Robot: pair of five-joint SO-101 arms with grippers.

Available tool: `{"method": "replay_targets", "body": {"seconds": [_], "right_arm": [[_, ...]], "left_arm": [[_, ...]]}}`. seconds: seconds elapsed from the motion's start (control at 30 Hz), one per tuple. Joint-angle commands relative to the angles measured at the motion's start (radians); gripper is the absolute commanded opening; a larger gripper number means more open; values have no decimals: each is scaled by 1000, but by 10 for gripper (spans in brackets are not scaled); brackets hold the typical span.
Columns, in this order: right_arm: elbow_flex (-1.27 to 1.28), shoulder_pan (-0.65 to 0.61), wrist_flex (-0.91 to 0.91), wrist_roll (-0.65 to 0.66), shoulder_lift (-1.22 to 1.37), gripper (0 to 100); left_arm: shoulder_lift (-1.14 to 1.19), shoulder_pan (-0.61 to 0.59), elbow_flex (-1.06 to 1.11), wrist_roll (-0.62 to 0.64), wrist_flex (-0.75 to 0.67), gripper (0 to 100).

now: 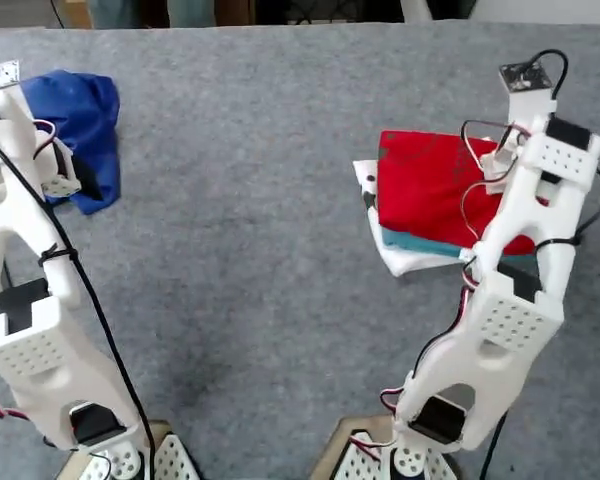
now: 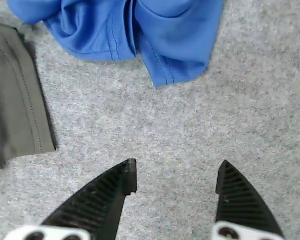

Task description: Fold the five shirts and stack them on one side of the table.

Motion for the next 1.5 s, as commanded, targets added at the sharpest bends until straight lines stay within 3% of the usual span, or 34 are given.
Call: {"method": "replay_targets", "body": {"seconds": [0.0, 0.23, 0.4, 0.5, 0.63, 0.77, 0.93, 1.0, 1.13, 1.3, 1.47], "right_arm": [[-143, -46, 181, -8, -85, 15], [-297, -80, 313, -8, -148, 15], [-349, -137, 393, -8, -186, 15], [-369, -178, 394, -31, -225, 15], [-392, -244, 394, -92, -268, 15], [-401, -288, 394, -91, -308, 15], [-398, -292, 394, -91, -367, 15], [-390, -292, 394, -91, -395, 15], [-389, -292, 397, -91, -433, 15], [-389, -361, 399, -92, -453, 15], [-323, -446, 397, -92, -440, 15]], "left_arm": [[-60, -50, -8, -49, 15, 274], [-91, -317, -58, -118, -5, 277], [20, -538, -64, -120, -175, 279], [172, -598, -65, -198, -269, 279], [362, -598, -94, -267, -275, 274], [471, -596, -179, -249, -229, 251], [488, -591, -352, -292, -77, 16], [486, -572, -410, -319, 20, 49], [433, -547, -406, -324, 20, 28], [143, -516, -131, -330, 20, 27], [-328, -378, 343, -500, 20, 27]]}}
